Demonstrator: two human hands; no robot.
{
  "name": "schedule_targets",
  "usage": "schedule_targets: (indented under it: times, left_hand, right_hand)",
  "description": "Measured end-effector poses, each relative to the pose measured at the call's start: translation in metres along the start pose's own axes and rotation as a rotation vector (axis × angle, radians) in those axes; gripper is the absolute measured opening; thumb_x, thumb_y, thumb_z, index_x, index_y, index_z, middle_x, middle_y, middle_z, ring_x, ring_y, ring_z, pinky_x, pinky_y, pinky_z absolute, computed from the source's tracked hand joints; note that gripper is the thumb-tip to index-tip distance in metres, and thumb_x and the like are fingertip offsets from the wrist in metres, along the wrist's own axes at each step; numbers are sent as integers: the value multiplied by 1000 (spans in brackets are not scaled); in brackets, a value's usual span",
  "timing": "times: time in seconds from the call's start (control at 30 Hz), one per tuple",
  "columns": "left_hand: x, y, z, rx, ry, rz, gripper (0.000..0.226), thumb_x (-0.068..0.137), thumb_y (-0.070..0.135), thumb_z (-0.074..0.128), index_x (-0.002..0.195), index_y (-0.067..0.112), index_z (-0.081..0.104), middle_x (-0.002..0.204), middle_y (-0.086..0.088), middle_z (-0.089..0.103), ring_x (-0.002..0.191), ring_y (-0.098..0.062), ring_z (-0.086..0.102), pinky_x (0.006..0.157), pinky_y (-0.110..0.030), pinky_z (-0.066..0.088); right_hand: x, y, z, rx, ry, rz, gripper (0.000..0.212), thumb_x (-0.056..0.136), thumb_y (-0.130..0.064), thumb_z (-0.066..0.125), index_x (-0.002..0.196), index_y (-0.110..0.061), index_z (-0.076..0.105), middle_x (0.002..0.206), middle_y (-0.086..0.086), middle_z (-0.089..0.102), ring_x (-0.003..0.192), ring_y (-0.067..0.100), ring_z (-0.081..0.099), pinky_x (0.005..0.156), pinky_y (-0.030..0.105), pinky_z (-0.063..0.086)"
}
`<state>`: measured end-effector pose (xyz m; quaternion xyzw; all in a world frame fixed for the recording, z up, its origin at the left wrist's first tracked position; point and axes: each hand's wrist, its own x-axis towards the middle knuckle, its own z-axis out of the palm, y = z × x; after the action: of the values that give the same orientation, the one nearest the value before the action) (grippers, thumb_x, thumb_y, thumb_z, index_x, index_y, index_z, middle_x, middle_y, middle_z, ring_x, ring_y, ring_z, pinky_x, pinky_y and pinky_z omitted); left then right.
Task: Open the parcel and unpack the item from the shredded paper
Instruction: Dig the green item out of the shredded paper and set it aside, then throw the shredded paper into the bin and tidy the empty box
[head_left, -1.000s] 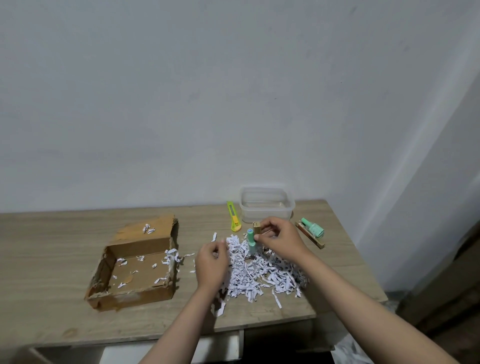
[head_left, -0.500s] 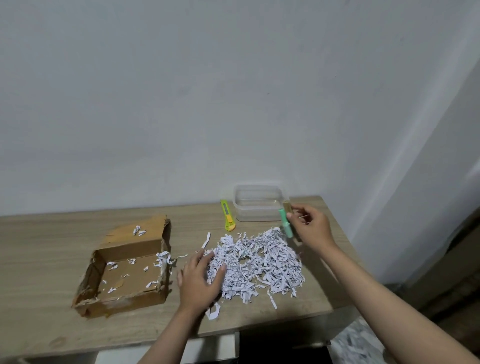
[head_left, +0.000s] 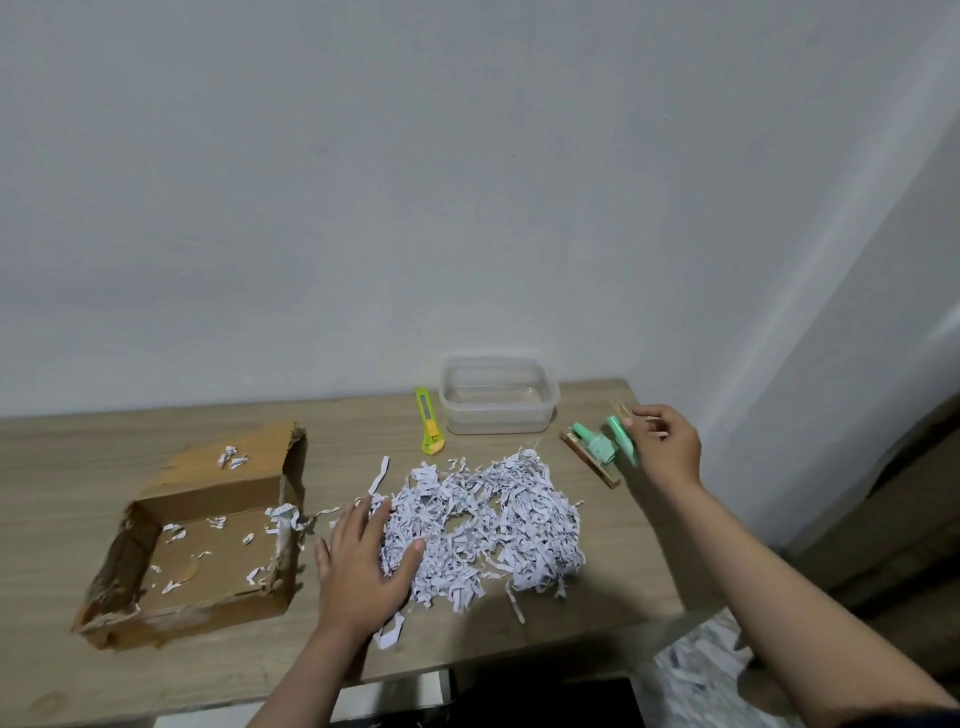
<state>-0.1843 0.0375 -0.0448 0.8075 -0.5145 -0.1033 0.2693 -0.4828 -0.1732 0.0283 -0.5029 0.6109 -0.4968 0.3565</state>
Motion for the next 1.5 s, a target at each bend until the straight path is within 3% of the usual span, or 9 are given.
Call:
schedule_targets:
  times: [0.3, 0.53, 0.67, 0.8, 1.0, 1.1, 1.2, 1.37, 1.5]
  left_hand:
    - [0, 2, 1, -10, 8, -14, 77, 72, 78, 31, 139, 41, 36, 154, 9, 27, 144, -15, 16, 114, -57, 7]
    - [-2, 5, 0, -34, 31, -3, 74, 73, 76, 35, 137, 39, 41, 152, 5, 30, 143, -17, 19, 113, -60, 11]
    - [-2, 5, -2, -75, 57, 14, 73, 73, 74, 38, 135, 36, 45, 152, 3, 31, 143, -19, 21, 111, -63, 15]
    - [-3, 4, -4, -79, 51, 22, 75, 72, 76, 36, 135, 37, 46, 155, 4, 25, 145, -18, 15, 113, -61, 3]
    - [-3, 3, -5, -79, 60, -26, 82, 69, 77, 34, 137, 33, 43, 158, -6, 13, 146, -26, 2, 112, -59, -3]
    - [-4, 4, -8, -97, 56, -66, 83, 70, 77, 33, 138, 30, 42, 156, -15, 13, 146, -30, 3, 113, -59, -1]
    - [-6, 8, -9, -116, 22, -101, 86, 70, 78, 27, 139, 28, 40, 155, -15, 18, 145, -30, 10, 115, -54, 3]
    - [-6, 6, -6, -120, -24, -82, 87, 73, 76, 21, 142, 25, 37, 154, -9, 27, 144, -26, 18, 116, -47, 12]
    - [-6, 24, 1, -235, -109, -139, 57, 94, 50, 32, 145, 24, 32, 156, -2, 24, 145, -20, 14, 118, -47, 3]
  right_hand:
    - [27, 44, -6, -160, -22, 161, 13, 82, -18, 67, 92, -11, 72, 93, 9, 71, 84, 21, 62, 80, 27, 46]
    - [23, 42, -5, -351, -52, 82, 24, 89, -25, 57, 101, -10, 71, 105, 10, 70, 99, 28, 61, 79, 25, 40]
    - [24, 48, -10, -529, -166, 139, 35, 88, -39, 50, 116, -25, 64, 123, 10, 62, 121, 36, 42, 99, 40, 38]
    - [14, 41, -13, -634, -240, 197, 48, 91, -45, 46, 133, -22, 49, 138, 17, 44, 130, 41, 27, 106, 47, 31]
    - [-41, 33, -7, -542, -41, -114, 40, 89, -27, 53, 126, -12, 53, 125, 18, 51, 121, 35, 36, 102, 42, 34]
    - [-79, 29, 6, -474, -167, -275, 36, 89, -27, 56, 122, -14, 55, 121, 9, 55, 114, 20, 46, 99, 34, 37]
    - [-117, 29, 24, -387, -351, -236, 45, 90, -40, 53, 132, -24, 47, 131, -1, 48, 115, 7, 47, 100, 31, 41]
    - [-159, 34, 52, -352, -394, -143, 54, 91, -44, 50, 141, -29, 35, 147, -2, 36, 135, 15, 34, 111, 38, 32]
    - [-182, 26, 71, -293, -405, -139, 55, 92, -38, 50, 143, -24, 33, 149, 1, 34, 138, 16, 31, 113, 35, 29]
